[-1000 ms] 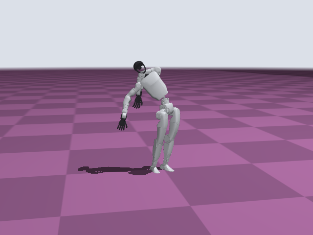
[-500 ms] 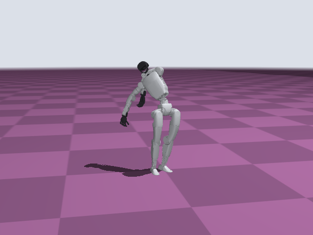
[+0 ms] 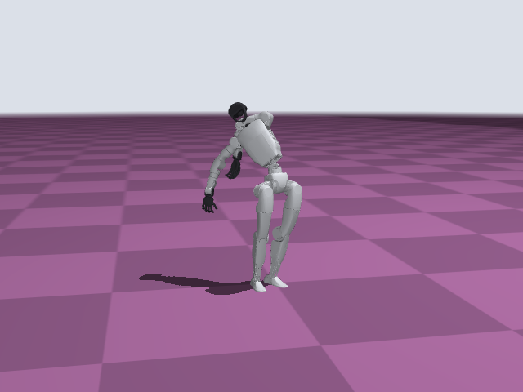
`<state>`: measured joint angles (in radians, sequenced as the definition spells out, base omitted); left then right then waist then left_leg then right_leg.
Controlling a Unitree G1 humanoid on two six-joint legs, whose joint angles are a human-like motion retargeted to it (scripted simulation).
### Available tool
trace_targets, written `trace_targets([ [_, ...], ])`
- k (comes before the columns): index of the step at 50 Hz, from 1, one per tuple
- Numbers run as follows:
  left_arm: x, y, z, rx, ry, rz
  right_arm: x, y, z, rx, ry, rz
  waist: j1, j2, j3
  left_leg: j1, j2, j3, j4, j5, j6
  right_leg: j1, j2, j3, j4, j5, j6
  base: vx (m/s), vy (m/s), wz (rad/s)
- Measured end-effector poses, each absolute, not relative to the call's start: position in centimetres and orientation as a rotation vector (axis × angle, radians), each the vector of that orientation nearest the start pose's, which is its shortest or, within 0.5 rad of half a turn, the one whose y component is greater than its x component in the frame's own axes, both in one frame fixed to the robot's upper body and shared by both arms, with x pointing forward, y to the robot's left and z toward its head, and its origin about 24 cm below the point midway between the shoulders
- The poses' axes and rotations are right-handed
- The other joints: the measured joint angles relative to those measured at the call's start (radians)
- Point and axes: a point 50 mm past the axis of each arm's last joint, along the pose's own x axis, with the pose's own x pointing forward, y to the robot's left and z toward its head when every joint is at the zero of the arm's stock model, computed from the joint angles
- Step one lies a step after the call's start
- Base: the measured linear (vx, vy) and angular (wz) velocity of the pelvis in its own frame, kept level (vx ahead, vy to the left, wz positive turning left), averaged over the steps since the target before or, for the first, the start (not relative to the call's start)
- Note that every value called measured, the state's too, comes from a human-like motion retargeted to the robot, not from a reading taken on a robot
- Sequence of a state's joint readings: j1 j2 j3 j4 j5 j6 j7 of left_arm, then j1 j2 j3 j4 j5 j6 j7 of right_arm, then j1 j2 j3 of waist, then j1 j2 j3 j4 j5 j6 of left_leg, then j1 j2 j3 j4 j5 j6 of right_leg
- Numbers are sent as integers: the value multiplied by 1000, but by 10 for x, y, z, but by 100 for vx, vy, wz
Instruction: In place motions
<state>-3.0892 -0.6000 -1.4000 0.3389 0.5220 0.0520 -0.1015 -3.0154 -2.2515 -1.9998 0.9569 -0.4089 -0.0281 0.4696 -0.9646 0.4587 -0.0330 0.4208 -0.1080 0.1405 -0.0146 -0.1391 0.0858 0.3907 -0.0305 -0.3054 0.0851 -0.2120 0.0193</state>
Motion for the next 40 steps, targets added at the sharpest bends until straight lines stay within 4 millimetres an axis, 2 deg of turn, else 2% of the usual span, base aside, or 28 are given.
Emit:
trace_targets([
  [13, -34, -200, 162, -1409, 1865, 343, 11, -495, 78, -1594, 2146, 880, 65, 0, 23, -55, -35, -131, 21, 47, 6, 30, -29, -100, 33, -61, 16, -1, 3, 50],
  [20, -34, -192, 154, -1375, 1828, 364, 13, -503, 89, -1633, 2181, 801, 160, -3, 9, -116, -117, -310, 39, 115, 11, 75, -79, -261, 43, -106, 49, -1, 12, 137],
  [23, -34, -191, 154, -1378, 1826, 363, 15, -507, 94, -1659, 2189, 767, 201, -4, -4, -140, -155, -371, 40, 151, -1, 105, -111, -384, 47, -123, 73, -4, 15, 182],
  [28, -35, -190, 153, -1376, 1830, 371, 22, -509, 97, -1685, 2165, 729, 292, -5, -17, -181, -210, -455, 33, 202, -40, 143, -148, -587, 49, -141, 110, -6, 18, 183],
  [35, -36, -193, 156, -1393, 1872, 411, 25, -507, 94, -1690, 2097, 691, 435, -3, -39, -239, -267, -527, 20, 244, -128, 166, -171, -827, 52, -153, 145, -13, 16, 158],
  [40, -38, -193, 156, -1411, 1891, 465, 27, -505, 91, -1664, 2045, 638, 603, 2, -29, -284, -300, -569, 14, 260, -196, 160, -180, -959, 64, -162, 159, -20, 10, 123],
])
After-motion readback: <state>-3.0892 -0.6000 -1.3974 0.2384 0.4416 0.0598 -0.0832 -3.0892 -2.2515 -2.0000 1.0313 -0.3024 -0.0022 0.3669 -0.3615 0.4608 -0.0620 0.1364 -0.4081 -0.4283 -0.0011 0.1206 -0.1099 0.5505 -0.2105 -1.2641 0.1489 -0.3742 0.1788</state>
